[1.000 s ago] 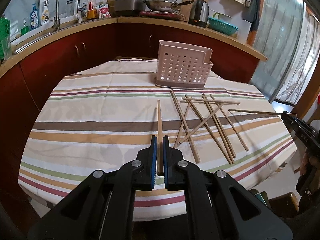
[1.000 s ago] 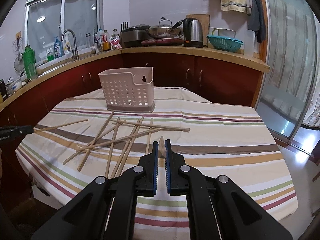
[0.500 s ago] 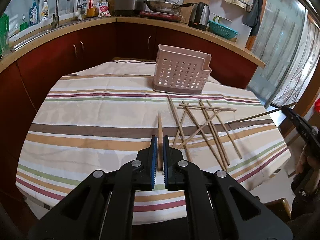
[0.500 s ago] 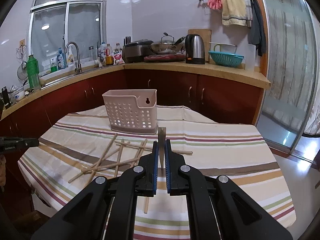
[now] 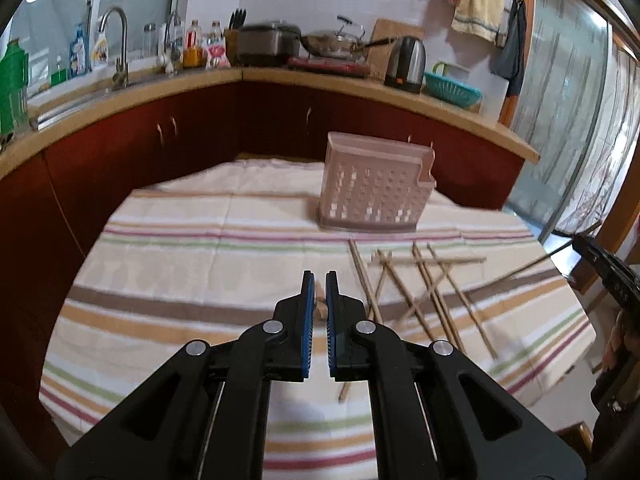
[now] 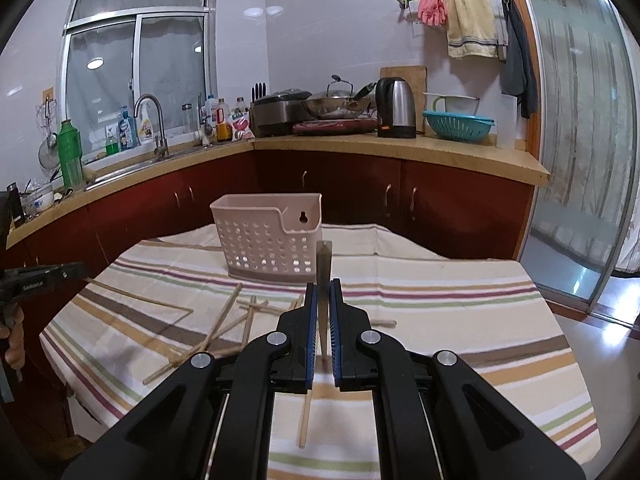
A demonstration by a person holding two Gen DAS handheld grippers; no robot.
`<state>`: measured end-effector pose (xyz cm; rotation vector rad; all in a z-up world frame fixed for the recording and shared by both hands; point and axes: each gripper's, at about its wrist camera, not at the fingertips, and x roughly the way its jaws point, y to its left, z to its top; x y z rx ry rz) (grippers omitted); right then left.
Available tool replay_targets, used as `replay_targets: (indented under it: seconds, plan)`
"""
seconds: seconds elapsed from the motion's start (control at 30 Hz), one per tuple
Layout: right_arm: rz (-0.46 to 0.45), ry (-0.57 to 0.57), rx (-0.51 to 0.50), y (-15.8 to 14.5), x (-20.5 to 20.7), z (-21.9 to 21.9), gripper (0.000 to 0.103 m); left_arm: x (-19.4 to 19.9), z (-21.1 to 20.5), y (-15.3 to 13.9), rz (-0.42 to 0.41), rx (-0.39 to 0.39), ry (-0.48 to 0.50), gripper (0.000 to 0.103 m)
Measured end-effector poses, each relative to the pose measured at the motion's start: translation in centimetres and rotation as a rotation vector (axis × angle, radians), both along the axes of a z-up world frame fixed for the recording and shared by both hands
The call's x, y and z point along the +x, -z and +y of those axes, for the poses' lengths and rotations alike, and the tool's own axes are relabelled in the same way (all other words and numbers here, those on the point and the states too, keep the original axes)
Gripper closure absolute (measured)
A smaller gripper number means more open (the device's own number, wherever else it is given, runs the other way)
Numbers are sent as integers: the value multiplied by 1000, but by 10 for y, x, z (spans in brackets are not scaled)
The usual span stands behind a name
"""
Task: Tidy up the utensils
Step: 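Lift the held chopsticks off the cloth with both grippers, then carry both chopsticks over the beige basket and open both grippers to drop them in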
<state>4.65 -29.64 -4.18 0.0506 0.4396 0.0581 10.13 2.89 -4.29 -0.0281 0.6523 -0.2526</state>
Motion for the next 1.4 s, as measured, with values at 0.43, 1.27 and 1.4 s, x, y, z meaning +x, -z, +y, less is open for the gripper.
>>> replay_targets:
  seconds: [0.43,1.27,1.4]
  plan:
    - [-70,-8,28,-22,34,-4,96,46,-18,-41,-149,-33,32,97]
    - [-203,-82,138,-84,169,-2,96,154,-46,-147,-288,-115,146,97]
    - [-199,-84,132,-82,177,2,96,157,-51,-156,-335,-88,138,97]
